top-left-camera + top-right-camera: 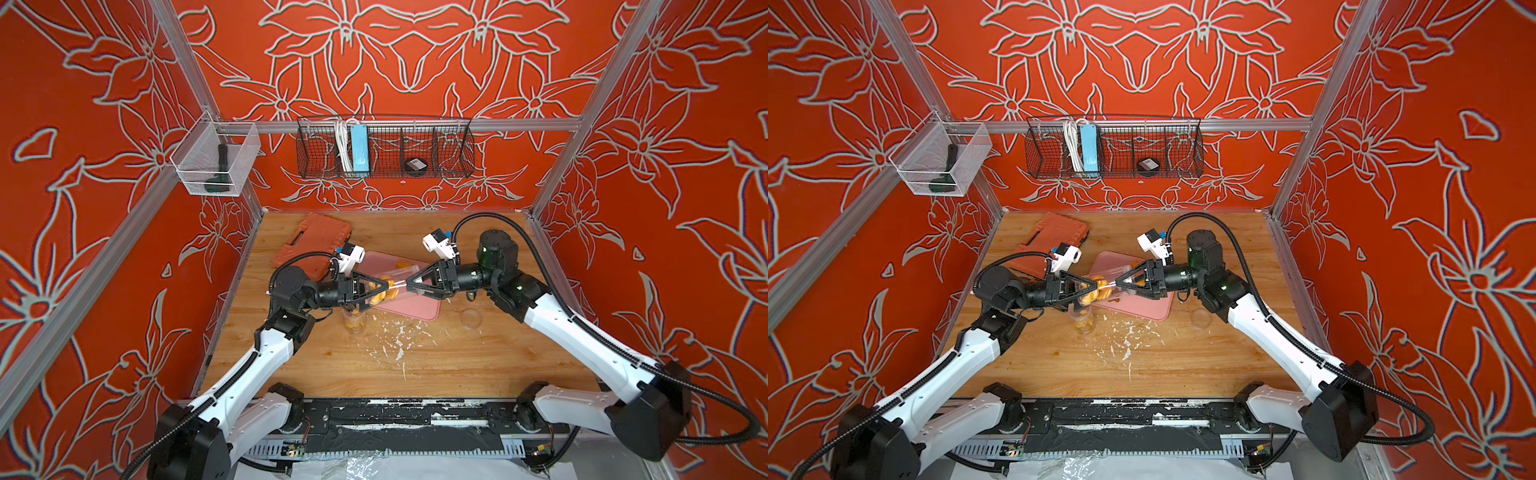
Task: Pour the cookies out of the jar
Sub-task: Pick up the jar from the center of the board.
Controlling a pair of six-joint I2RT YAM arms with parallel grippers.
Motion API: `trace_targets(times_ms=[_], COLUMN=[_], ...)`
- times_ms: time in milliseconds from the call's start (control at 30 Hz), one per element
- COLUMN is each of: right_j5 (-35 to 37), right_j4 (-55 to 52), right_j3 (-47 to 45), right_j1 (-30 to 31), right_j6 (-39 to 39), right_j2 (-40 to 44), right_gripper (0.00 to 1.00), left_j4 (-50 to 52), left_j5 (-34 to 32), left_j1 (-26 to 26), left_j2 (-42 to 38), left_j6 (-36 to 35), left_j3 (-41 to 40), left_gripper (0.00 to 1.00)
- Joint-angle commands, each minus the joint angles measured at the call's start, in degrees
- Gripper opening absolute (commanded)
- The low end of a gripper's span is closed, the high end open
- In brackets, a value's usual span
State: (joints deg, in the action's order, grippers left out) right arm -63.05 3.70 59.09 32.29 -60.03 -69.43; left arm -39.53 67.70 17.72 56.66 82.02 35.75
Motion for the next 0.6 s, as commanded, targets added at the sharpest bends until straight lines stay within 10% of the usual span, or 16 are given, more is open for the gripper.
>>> trace_targets(times_ms=[0, 567], right_j5=[4.11, 3.54], right_j4=[0.27, -0.9], right_j3=[-1.09, -1.48], right_j1=[0.21, 0.14], right_j6=[1.34, 1.68], right_j2=[0.65, -0.72], right_gripper=[0.56, 0.73], left_j4=[-5.19, -6.13], left_j5=[1.35, 1.29], left_j1=[0.74, 0.57], left_j2=[-0.46, 2.65], left_j6=[1.37, 0.01], left_j3=[0.14, -0.23], left_gripper=[0.76, 0.56])
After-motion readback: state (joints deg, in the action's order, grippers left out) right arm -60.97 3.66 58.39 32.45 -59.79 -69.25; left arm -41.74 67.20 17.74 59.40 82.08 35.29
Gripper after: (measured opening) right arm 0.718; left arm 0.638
